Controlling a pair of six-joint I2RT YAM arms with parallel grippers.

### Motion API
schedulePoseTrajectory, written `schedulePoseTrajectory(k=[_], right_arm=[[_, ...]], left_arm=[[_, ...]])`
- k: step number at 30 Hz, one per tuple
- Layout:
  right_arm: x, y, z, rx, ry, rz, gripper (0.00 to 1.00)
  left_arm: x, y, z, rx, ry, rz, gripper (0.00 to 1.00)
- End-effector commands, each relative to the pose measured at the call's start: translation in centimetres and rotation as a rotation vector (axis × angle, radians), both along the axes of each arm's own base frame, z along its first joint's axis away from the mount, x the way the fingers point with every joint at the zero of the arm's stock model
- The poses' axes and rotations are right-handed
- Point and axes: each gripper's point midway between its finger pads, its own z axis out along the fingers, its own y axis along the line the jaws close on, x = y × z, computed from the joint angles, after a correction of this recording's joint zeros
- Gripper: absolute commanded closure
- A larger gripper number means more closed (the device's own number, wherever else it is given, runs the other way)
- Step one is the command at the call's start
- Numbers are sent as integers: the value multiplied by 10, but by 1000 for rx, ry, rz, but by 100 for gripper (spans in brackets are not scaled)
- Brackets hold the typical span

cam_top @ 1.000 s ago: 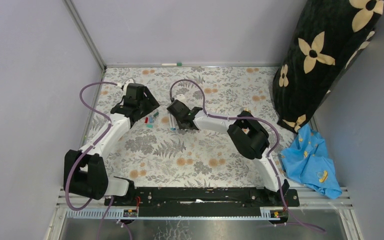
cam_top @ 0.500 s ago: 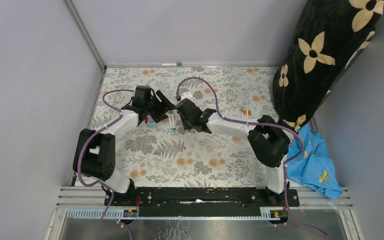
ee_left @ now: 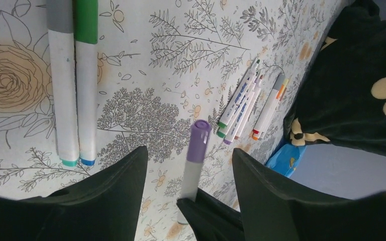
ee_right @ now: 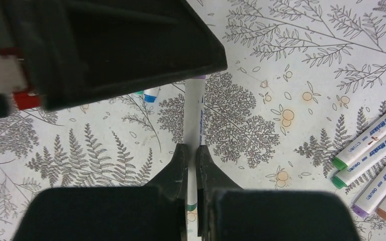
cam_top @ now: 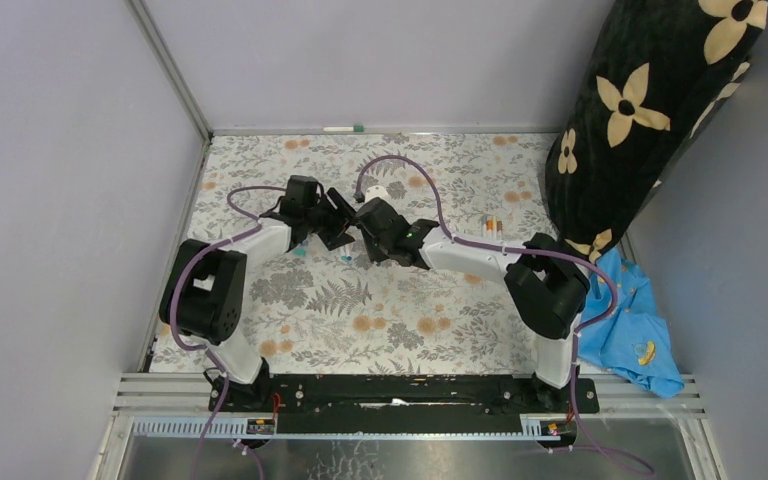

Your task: Open the pen caps

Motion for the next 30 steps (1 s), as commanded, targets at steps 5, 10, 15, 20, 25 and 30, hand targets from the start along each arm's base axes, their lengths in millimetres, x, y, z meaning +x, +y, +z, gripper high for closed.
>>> schedulePoseTrajectory(k=[5, 10, 15, 20, 25, 30], right_arm=[[2, 9, 42, 113, -54, 6, 100], [1, 9, 39, 111, -46, 10, 100], [0, 8, 39, 107, -46, 11, 100], [0, 9, 41, 107, -47, 14, 100], [0, 9, 43, 106, -47, 17, 100], [0, 8, 44, 103, -46, 17, 100]], left_arm=[[19, -12, 13, -69, -53, 0, 38], [21, -14, 14, -78, -55, -1, 46], [21, -16, 14, -82, -54, -4, 51], [19, -17, 12, -84, -51, -19, 53], [17, -17, 11, -78, -54, -25, 58], [15, -19, 12, -74, -60, -47, 63]])
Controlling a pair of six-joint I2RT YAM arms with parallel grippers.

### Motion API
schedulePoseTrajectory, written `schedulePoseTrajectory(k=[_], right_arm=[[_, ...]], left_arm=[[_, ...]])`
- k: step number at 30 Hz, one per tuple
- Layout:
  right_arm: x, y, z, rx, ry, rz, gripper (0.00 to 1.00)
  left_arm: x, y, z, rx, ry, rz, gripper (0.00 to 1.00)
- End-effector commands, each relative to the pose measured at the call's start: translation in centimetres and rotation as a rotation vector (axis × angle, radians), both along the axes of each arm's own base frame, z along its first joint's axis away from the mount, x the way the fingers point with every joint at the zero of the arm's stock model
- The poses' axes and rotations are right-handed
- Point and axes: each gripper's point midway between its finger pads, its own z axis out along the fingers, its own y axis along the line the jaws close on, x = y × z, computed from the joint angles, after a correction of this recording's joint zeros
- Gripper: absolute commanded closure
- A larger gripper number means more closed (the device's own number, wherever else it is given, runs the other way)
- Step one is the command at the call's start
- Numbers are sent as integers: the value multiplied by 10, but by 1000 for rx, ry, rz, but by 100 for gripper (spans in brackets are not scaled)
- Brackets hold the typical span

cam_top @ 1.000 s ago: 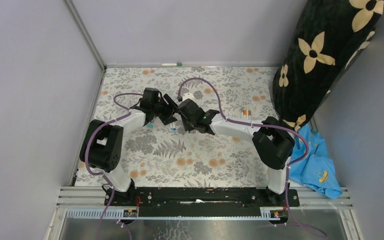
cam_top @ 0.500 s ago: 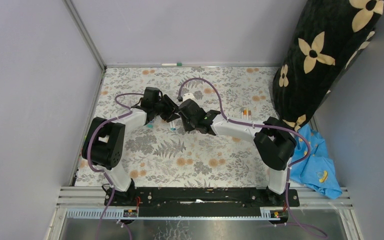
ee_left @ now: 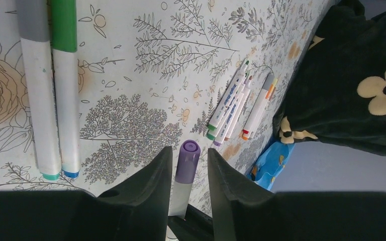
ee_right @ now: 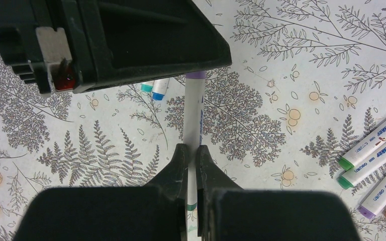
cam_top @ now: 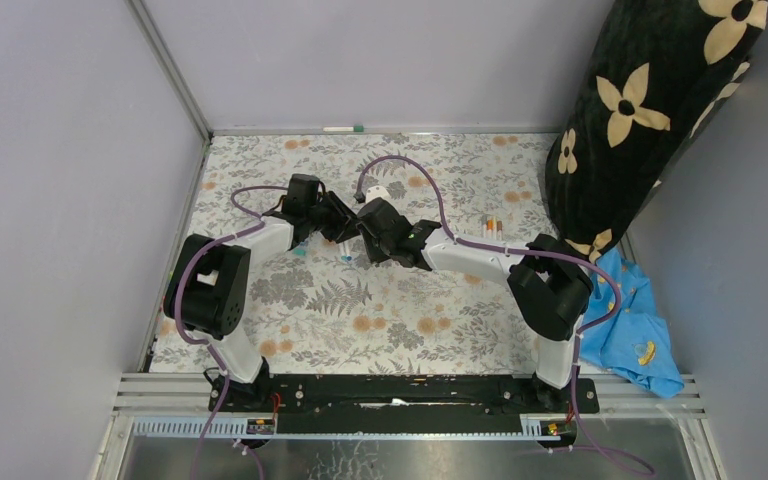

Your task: Open the pen caps

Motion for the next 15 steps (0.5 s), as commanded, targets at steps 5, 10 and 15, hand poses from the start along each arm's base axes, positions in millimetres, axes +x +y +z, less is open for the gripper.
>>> schedulePoseTrajectory(k=[5, 10, 15], right_arm=[[3, 5, 37, 60, -41, 9, 100], [3, 4, 41, 58, -47, 9, 100], [5, 3, 50, 58, -61, 4, 100]], left_arm=[[5, -7, 10, -4, -67, -55, 69], [3, -5, 10, 27, -78, -76, 81], [0, -3, 8, 52, -77, -93, 100]])
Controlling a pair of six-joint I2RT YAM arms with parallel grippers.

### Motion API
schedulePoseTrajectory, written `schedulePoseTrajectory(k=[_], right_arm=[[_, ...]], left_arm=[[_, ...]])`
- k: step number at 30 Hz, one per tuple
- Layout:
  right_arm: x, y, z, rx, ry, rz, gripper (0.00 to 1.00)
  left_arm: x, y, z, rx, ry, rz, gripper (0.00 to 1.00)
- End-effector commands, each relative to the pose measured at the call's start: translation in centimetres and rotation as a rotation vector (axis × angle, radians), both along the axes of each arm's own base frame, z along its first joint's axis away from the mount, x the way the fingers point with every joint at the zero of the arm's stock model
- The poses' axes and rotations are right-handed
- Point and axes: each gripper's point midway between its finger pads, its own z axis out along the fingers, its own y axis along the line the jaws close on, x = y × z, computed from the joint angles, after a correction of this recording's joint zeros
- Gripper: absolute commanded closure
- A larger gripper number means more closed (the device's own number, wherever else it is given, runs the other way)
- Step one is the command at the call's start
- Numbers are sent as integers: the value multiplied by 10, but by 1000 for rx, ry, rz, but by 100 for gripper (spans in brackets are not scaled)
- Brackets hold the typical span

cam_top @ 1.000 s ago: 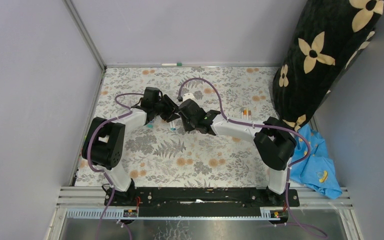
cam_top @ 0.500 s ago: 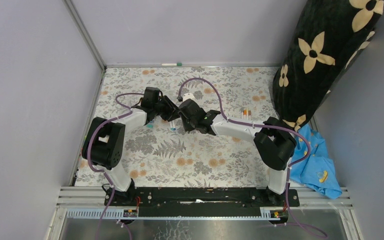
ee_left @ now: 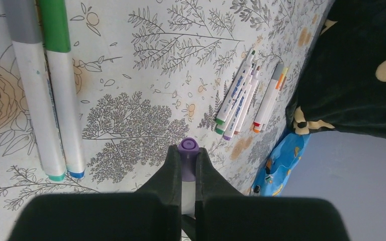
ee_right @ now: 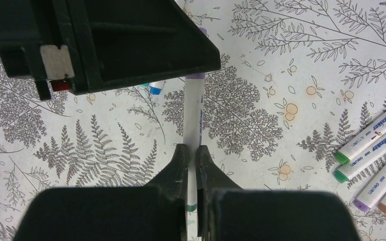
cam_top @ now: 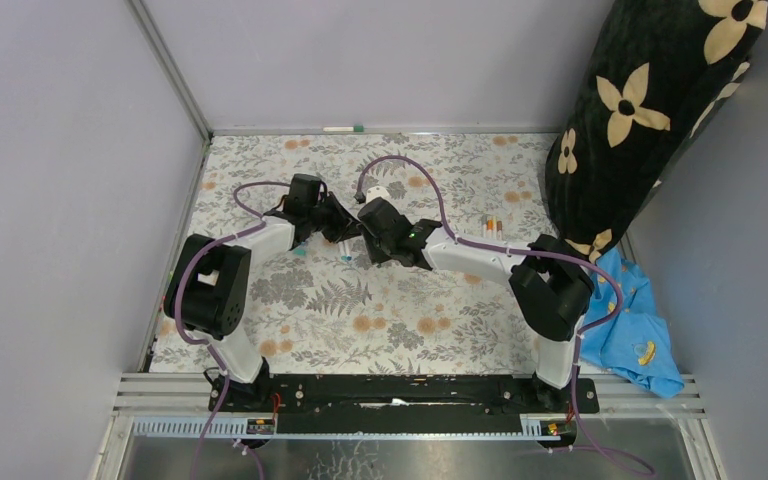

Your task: Open the pen caps

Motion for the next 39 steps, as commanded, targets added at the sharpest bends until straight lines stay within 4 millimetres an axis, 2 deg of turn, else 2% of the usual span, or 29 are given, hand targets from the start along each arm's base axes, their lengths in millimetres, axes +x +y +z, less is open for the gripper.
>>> schedulePoseTrajectory(k=[1, 3, 7, 8, 14, 22, 35, 37, 39], right_arm=[[8, 7, 51, 74, -71, 2, 100], [7, 7, 55, 78, -75, 5, 99], [8, 9, 61, 96, -86, 6, 79], [9, 9, 62, 99, -86, 6, 76], [13, 16, 62, 109, -86, 4, 71], [18, 22, 60, 112, -85, 2, 71], [25, 16, 47, 129, -75, -20, 71], [26, 15, 43, 129, -67, -20, 75], [27, 14, 42, 133, -62, -20, 89]], left_arm=[[3, -3, 10, 16, -44, -40, 100], [1, -3, 11, 20, -48, -44, 100], [1, -1, 17, 27, -66, -42, 100], [1, -1, 18, 26, -68, -42, 100], [-1, -2, 29, 7, -82, -43, 100], [-3, -4, 43, -19, -99, -41, 100], [-1, -6, 69, -52, -132, -33, 100], [-1, -6, 69, -58, -131, -28, 100], [1, -5, 68, -63, -130, -10, 100]])
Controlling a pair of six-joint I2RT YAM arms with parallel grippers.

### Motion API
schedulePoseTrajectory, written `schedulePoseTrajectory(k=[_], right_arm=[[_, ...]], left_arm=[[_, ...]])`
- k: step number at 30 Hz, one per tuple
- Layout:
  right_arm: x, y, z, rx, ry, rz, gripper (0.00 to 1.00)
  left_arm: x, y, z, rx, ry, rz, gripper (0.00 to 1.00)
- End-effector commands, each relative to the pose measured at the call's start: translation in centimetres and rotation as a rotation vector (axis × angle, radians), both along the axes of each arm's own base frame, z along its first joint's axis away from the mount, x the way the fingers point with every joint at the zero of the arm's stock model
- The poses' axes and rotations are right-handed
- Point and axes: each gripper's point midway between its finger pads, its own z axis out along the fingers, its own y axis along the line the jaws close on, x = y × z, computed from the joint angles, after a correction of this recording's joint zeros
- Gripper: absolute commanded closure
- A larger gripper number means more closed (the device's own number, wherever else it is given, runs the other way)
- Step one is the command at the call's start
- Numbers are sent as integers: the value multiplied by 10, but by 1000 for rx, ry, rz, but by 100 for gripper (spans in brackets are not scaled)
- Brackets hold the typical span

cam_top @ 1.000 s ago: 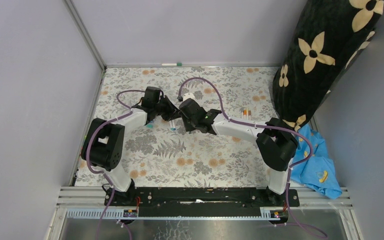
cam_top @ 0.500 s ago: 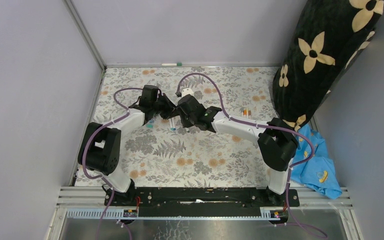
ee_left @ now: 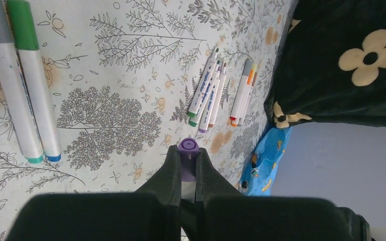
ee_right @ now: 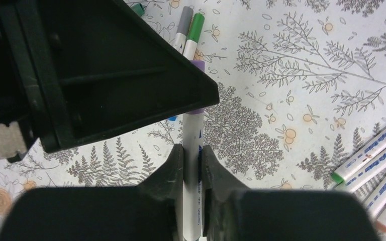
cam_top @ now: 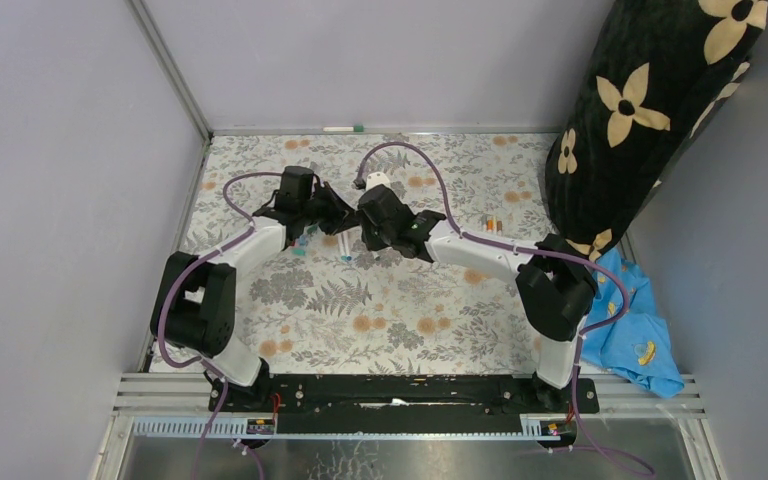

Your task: Open the pen caps

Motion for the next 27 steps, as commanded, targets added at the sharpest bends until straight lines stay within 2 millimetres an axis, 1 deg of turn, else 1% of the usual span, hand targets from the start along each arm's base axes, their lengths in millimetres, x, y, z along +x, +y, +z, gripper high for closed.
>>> schedulePoseTrajectory(k=[1, 2, 3, 4, 7, 10, 13, 16, 19, 20, 21, 24, 27], right_arm=[[10, 3, 8, 59, -12, -5, 97], [10, 2, 6, 60, -5, -6, 100], [10, 0, 4, 62, 0, -6, 100], [11, -2, 3, 65, 4, -8, 100], [11, -6, -3, 67, 29, -7, 100], [5, -11, -11, 50, 59, 4, 100], [-7, -21, -24, 32, 89, 16, 100], [-23, -35, -39, 37, 115, 14, 100], [-36, -43, -48, 47, 132, 14, 100], [-42, -49, -55, 40, 148, 10, 100], [-47, -53, -59, 37, 158, 9, 100], [-48, -54, -58, 62, 146, 5, 100], [-44, -58, -52, 60, 119, -18, 100]], left_arm=[[7, -2, 21, -42, -38, 21, 100], [9, 1, 19, -45, -35, 39, 100], [11, 4, 15, -48, -22, 57, 100], [16, 6, 16, -55, -32, 71, 100], [32, 18, 10, -37, -28, 133, 100], [49, 31, 4, -40, -9, 188, 100], [66, 44, 3, -55, -3, 229, 100], [86, 65, 4, -27, -1, 283, 100], [102, 82, 12, 14, -15, 324, 100], [107, 86, 14, 17, -19, 334, 100], [111, 90, 16, 23, -19, 338, 100], [118, 96, 16, 41, -19, 354, 100], [117, 97, 13, 62, -14, 342, 100]])
